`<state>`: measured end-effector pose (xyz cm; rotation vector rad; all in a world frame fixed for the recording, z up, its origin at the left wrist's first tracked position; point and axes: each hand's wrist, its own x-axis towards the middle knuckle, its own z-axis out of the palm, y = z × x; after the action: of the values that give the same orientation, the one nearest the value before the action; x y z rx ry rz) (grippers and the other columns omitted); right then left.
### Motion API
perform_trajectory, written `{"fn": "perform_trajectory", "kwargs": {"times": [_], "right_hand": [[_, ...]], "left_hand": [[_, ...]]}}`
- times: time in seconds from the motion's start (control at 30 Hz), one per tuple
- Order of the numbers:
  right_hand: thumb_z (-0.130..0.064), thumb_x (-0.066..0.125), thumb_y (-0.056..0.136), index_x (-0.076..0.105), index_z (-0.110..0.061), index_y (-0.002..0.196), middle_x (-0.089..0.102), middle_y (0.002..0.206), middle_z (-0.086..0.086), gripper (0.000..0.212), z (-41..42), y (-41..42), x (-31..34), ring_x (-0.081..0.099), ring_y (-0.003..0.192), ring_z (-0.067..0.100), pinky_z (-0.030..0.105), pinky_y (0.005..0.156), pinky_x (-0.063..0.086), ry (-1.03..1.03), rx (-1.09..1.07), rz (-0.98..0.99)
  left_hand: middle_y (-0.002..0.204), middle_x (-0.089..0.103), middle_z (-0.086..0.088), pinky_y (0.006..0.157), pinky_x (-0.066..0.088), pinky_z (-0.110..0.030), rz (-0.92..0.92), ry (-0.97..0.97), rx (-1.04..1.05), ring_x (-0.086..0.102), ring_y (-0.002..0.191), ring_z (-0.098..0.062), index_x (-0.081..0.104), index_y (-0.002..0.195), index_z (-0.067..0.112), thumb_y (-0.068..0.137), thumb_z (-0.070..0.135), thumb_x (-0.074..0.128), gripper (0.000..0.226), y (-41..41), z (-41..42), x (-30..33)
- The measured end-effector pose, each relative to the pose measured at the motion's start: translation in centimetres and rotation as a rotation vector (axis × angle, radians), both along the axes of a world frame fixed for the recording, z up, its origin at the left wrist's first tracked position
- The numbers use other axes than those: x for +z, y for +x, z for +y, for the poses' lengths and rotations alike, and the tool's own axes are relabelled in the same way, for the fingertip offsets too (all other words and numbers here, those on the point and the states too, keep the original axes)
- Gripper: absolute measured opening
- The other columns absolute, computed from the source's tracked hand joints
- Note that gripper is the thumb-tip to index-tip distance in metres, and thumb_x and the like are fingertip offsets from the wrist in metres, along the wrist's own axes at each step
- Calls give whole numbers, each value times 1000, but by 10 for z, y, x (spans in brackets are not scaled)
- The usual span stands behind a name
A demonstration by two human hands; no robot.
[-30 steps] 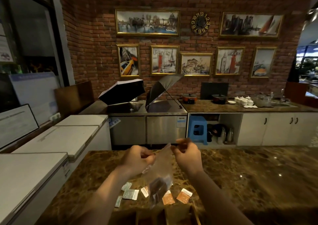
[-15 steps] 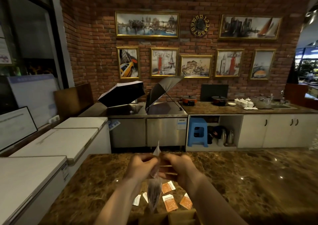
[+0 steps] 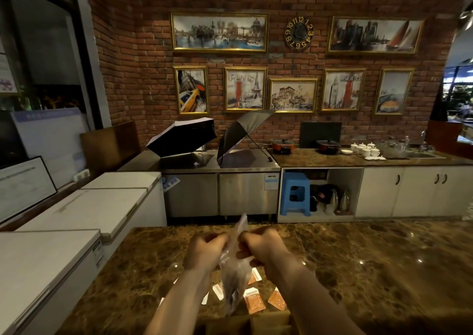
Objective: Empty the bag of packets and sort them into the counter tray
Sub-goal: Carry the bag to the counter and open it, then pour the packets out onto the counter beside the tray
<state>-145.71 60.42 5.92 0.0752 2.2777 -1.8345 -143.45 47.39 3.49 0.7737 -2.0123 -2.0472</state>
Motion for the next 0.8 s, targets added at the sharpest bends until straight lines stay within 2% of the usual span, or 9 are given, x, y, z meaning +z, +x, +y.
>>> {"fn": "perform_trajectory", "kwargs": {"times": [0.07, 0.1, 0.17, 0.23, 0.33, 0.43, 0.6, 0.7, 0.8], "right_hand": [[-19, 58, 100, 64, -9, 94, 70, 87, 7, 13, 11, -3, -1, 67, 67, 14, 32, 66, 50, 41, -29, 6], [-20, 58, 100, 64, -10, 95, 71, 89, 7, 13, 18, -4, -1, 67, 70, 15, 31, 67, 50, 51, -35, 1], [-22, 60, 99, 65, -11, 96, 72, 90, 6, 13, 28, -6, -3, 68, 73, 16, 30, 67, 50, 85, -16, -1], [-25, 59, 99, 64, -12, 96, 71, 90, 6, 14, 27, -6, -5, 70, 76, 17, 30, 66, 51, 102, -6, 7], [-27, 59, 99, 64, -11, 96, 71, 91, 8, 17, 23, -8, -7, 71, 84, 24, 35, 73, 53, 25, -30, -21], [-29, 60, 98, 67, -9, 99, 73, 93, 9, 21, 28, -12, -9, 71, 85, 23, 34, 71, 54, -3, -42, -44], [-31, 60, 99, 68, -11, 108, 76, 102, 10, 24, 34, -20, -26, 73, 92, 24, 33, 67, 58, -136, -17, -105], [-30, 54, 102, 68, -10, 111, 74, 108, 17, 26, 44, -23, -45, 72, 94, 29, 42, 76, 62, -263, -36, -200], [-25, 57, 101, 66, -7, 113, 72, 112, 20, 24, 52, -23, -68, 71, 101, 36, 48, 82, 63, -214, 8, -307]], "left_hand": [[80, 69, -11, 68, 53, -37, -25, -10, 110, 64, 73, -26, 70, 92, 6, 87, 27, 74, 22, -3, -16, -2], [83, 70, -11, 72, 55, -38, -38, -81, 156, 64, 74, -26, 70, 93, 9, 85, 32, 75, 24, -6, -27, -6], [88, 71, -6, 82, 56, -39, -76, -365, 103, 66, 83, -26, 68, 90, 23, 85, 41, 73, 19, -9, -44, -13], [88, 67, 0, 80, 54, -38, -95, -596, 28, 64, 86, -23, 60, 88, 33, 91, 45, 65, 13, -10, -45, -10], [86, 61, 2, 77, 49, -35, -98, -705, -2, 59, 86, -21, 52, 87, 33, 97, 41, 55, 13, -11, -37, 5], [82, 55, 3, 73, 45, -33, -100, -684, -18, 58, 86, -22, 50, 91, 30, 100, 39, 50, 12, -11, -34, 10], [92, 65, -5, 81, 52, -37, -46, -620, -65, 65, 91, -27, 57, 97, 22, 98, 37, 54, 15, -17, -27, 4], [93, 71, -10, 84, 56, -41, 4, -496, -39, 70, 91, -31, 58, 89, 19, 97, 28, 57, 13, -22, -22, 5], [94, 73, -9, 81, 58, -47, 28, -402, -26, 70, 89, -32, 57, 85, 19, 95, 27, 58, 13, -24, -19, 13]]}}
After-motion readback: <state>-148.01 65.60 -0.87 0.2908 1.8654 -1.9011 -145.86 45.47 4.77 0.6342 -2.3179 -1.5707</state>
